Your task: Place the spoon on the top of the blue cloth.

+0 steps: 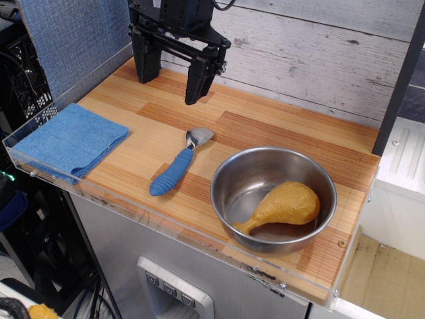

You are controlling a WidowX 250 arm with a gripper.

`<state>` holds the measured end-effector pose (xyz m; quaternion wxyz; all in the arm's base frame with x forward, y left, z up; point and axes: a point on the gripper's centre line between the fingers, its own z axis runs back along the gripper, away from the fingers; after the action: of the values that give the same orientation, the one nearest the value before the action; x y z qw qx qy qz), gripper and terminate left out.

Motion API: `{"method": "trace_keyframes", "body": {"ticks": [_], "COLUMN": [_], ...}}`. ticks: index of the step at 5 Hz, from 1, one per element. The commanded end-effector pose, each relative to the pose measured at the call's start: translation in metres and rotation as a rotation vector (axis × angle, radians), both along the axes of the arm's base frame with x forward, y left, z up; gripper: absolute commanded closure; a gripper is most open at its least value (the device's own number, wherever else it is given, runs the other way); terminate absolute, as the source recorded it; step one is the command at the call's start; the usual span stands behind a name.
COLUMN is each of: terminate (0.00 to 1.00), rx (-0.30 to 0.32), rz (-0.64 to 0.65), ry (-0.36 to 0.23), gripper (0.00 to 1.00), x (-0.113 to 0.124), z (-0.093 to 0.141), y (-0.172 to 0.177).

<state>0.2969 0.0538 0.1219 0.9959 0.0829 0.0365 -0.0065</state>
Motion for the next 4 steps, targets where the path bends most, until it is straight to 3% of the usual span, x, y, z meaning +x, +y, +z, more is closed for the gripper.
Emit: {"method": "trace_keyframes", "body": {"ticks": [1, 2, 4], "terminate": [0.00, 0.00, 0.00], "rx": [0.000, 0.017, 0.053], "rz": [0.000, -0.001, -0.015], "ry": [0.000, 0.008, -0.050], "gripper": [0.00, 0.00, 0.00], "x": [0.000, -0.008, -0.029], "z": [0.000, -0.022, -0.045], "y": [0.000, 0.008, 0.020]}}
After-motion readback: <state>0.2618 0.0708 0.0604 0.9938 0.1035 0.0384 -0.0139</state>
